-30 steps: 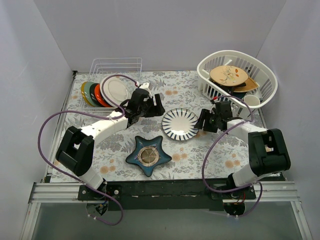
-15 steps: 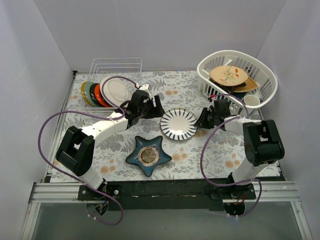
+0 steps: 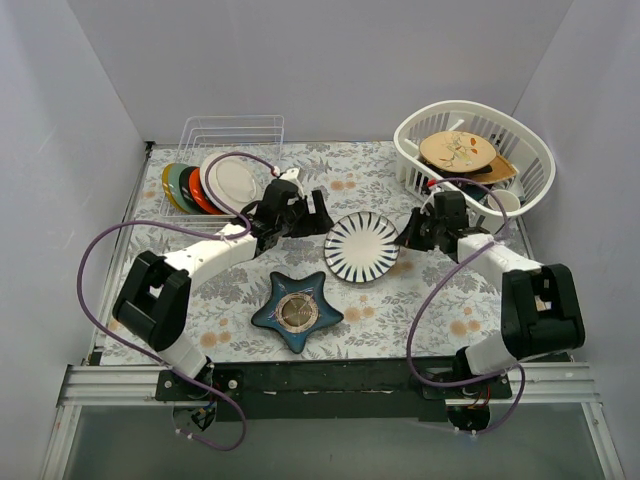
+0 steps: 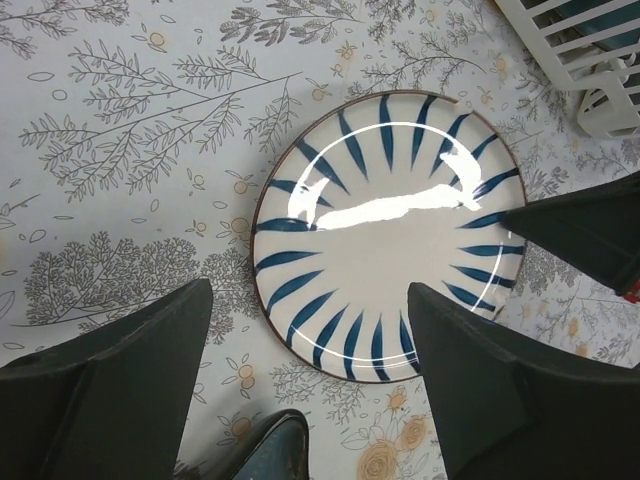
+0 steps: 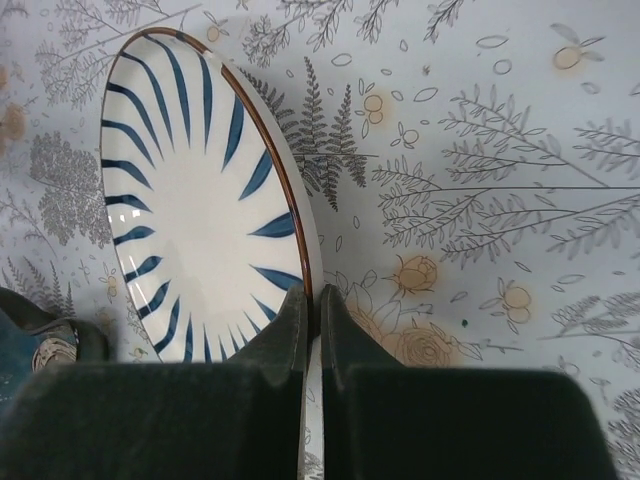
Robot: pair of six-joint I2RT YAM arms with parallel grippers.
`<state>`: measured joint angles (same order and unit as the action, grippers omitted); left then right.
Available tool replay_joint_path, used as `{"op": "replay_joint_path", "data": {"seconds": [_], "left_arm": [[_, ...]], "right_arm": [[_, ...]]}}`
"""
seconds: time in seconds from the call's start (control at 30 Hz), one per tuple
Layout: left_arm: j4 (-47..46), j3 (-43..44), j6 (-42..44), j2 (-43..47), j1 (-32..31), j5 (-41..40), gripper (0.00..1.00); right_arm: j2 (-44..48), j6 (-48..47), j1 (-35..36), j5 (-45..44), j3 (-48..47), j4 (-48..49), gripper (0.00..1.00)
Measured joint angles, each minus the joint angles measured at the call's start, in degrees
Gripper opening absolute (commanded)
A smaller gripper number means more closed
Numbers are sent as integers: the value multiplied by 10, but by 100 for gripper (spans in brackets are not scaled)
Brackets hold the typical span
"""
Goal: Load the plates into the dish rack
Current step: Pick up the plate at the center of the board.
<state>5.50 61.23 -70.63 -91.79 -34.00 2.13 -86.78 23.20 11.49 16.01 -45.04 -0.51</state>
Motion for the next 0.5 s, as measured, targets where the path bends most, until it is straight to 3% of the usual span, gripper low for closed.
{"op": "replay_joint_path", "data": {"seconds": [0.27,0.5], "left_arm": [[25,63,-17,-62,0,62,84],[14,79,-34,-64,0,98,84]], "right_arm": [[119,-31,-1,-59,-9,-61,1],[167,-42,-1,-75,-39,-102,1]]}}
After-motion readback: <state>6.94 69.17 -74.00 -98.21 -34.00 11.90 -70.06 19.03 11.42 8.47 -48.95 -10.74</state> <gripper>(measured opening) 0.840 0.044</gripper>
